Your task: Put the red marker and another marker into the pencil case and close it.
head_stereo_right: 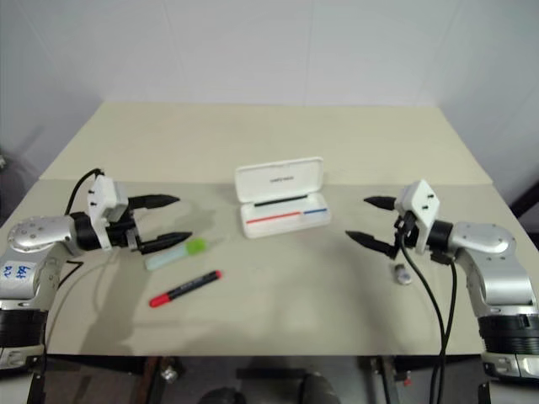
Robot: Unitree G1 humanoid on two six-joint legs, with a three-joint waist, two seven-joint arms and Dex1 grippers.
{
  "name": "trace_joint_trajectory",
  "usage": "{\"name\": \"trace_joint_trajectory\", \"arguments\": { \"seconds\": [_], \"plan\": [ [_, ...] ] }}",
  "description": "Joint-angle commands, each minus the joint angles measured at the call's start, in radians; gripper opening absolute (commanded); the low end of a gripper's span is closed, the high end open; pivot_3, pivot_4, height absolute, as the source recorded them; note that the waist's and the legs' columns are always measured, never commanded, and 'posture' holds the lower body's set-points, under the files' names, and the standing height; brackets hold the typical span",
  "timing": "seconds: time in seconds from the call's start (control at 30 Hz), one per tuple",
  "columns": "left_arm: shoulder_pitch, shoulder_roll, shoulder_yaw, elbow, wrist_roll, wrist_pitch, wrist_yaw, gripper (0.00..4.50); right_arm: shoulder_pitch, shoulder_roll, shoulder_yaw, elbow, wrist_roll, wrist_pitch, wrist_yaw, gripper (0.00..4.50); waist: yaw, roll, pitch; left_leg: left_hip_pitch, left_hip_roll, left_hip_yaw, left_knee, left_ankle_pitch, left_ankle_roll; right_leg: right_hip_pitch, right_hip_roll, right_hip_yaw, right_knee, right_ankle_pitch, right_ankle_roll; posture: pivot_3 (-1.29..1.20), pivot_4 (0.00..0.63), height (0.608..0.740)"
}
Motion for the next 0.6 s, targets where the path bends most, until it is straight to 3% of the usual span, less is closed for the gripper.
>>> {"name": "trace_joint_trajectory", "arguments": {
  "seconds": [0.03, 0.57, 0.6],
  "plan": [
    [-0.015, 0.021, 0.024, -0.007, -0.006, -0.013, -0.002, 4.47, -0.038, 0.001, -0.008, -0.017, 0.017, 0.0, 0.009, 4.5, -0.001, 0.0, 0.0, 0.0, 0.0, 0.0, 0.0, 0.0, 0.0, 0.0, 0.0, 0.0, 0.0, 0.0, 0.0, 0.0, 0.15, 0.74],
    [-0.056, 0.009, -0.038, -0.034, -0.002, 0.02, -0.019, 4.47, -0.147, 0.042, 0.051, 0.01, 0.008, 0.005, 0.06, 4.5, 0.0, 0.0, 0.0, 0.0, 0.0, 0.0, 0.0, 0.0, 0.0, 0.0, 0.0, 0.0, 0.0, 0.0, 0.0, 0.0, 0.15, 0.74],
    [-0.062, 0.009, -0.048, -0.028, 0.004, 0.018, -0.022, 4.29, -0.145, 0.047, 0.052, 0.004, 0.007, 0.004, 0.06, 4.5, 0.001, 0.0, 0.0, 0.0, 0.0, 0.0, 0.0, 0.0, 0.0, 0.0, 0.0, 0.0, 0.0, 0.0, 0.0, 0.0, 0.15, 0.74]
  ]
}}
